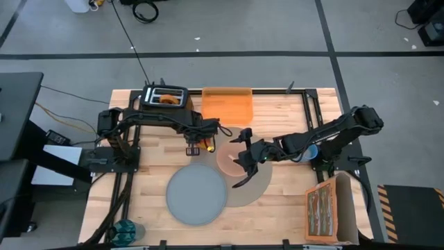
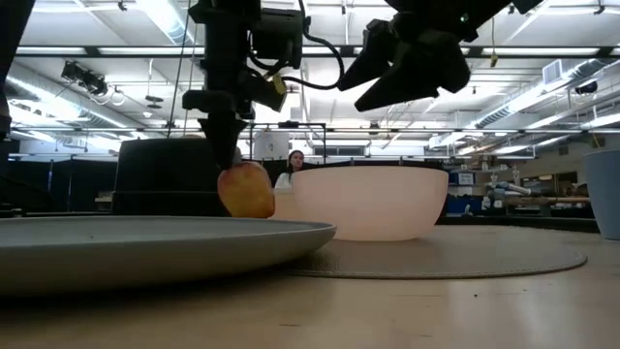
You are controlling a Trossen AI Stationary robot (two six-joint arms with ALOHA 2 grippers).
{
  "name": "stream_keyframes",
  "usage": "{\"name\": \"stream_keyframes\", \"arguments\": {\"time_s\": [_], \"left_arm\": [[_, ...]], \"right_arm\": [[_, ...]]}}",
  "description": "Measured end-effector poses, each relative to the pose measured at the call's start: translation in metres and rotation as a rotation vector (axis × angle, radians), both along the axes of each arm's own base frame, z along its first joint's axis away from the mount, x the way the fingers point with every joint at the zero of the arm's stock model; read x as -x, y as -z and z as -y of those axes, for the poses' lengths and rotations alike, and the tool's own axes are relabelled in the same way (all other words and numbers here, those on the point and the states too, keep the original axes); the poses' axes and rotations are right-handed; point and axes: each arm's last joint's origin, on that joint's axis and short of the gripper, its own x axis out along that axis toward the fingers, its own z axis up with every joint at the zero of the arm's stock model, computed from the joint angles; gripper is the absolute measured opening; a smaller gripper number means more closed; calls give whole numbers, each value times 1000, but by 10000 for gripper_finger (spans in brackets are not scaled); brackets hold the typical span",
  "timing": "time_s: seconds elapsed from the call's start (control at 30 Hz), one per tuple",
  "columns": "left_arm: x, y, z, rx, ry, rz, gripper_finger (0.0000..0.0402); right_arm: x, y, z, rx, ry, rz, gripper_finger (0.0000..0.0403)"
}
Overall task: Arrange a breakfast setting
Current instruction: Put the red apple from the orange bin to the top left of the brown table mat
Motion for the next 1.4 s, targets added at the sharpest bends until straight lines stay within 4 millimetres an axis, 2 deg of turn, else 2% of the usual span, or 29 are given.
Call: {"name": "stream_keyframes", "arguments": {"time_s": [0.53, 0.77, 0.97, 1.27, 1.4], "left_arm": [[-2, 0, 1, 5, -77, 35, 21], [-6, 10, 0, 6, -87, 21, 21], [-8, 11, 0, 3, -79, 28, 23], [-10, 7, 0, -4, -62, 68, 96], [-11, 6, 0, -6, -54, 76, 113]], "right_arm": [[-1, -1, -3, -13, -10, 21, 399], [-1, -1, -3, -14, -11, 22, 399], [-1, -1, -3, -15, -10, 22, 399], [-1, -1, -3, -15, -11, 22, 399], [-1, -1, -3, -15, -10, 22, 399]]}}
